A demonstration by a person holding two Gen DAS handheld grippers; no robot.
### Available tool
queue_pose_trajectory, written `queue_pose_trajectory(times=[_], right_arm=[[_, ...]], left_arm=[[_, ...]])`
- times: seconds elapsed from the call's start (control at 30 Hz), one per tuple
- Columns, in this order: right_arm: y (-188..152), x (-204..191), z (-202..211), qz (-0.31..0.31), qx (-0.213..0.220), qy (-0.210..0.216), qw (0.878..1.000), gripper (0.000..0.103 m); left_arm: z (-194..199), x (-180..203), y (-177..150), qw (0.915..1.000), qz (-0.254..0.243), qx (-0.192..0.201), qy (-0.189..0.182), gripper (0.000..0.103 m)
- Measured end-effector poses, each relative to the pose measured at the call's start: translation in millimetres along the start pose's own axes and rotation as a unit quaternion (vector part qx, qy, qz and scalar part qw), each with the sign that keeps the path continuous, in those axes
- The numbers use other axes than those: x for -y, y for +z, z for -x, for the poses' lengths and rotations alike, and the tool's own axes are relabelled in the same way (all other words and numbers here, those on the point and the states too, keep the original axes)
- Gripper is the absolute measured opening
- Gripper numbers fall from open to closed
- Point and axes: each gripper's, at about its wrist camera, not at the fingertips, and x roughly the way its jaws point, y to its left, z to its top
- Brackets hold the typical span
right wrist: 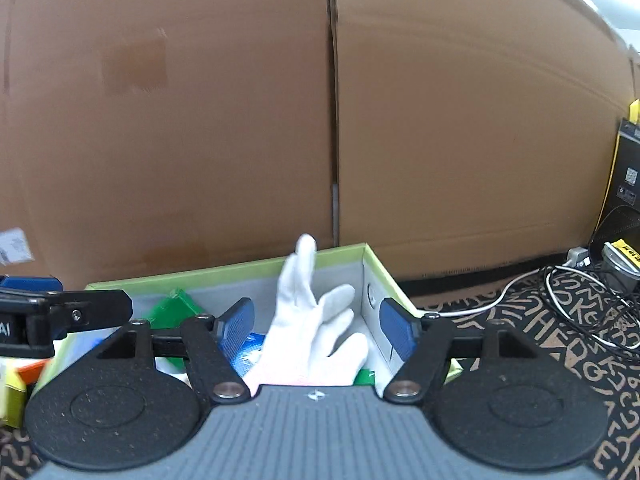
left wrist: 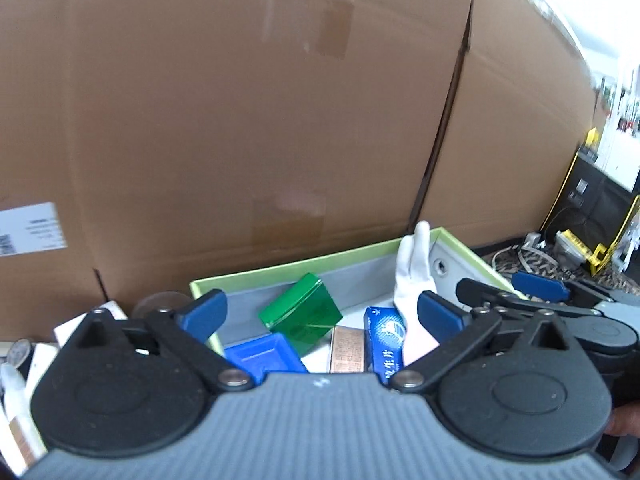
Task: Organize objects
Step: 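Move both grippers back toward the remaining items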
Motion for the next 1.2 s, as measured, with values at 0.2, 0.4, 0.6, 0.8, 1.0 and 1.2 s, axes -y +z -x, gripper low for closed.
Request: queue_pose_trajectory(times=[0.2, 0.4, 0.6, 0.8, 1.0, 1.2], right_arm=[[-11.1, -3.8, 42.9, -0.018, 0.033, 0.025, 0.999, 0.083], [-34.2, -35.1, 83.2, 0.012, 0.039, 0.038, 0.998, 0.084], [-68.7, -63.6, 92.9, 0.023, 0.014, 0.067, 0.997, 0.084], [-101.1, -93.1, 92.6, 0.027, -0.020, 0.102, 0.994, 0.084], [-118.9, -122.3, 82.8, 0.042, -0.048, 0.125, 0.990, 0.084], [-118.0, -155.5, 77.4, 0.078, -0.047, 0.145, 0.985, 0.084]], left_arm=[[48.0, -6.9, -15.5, 0.9997, 0.002, 0.023, -0.011, 0.103], [98.4, -25.3, -39.9, 0.9994, 0.010, 0.033, 0.003, 0.103], [129.3, -52.1, -79.5, 0.9981, 0.004, 0.027, 0.055, 0.103], [141.1, -87.9, -117.6, 0.9957, 0.050, -0.006, 0.078, 0.103], [147.2, -120.0, -138.4, 0.9903, 0.067, -0.023, 0.120, 0.103], [143.8, -148.9, -136.8, 0.9865, 0.079, -0.031, 0.140, 0.103]])
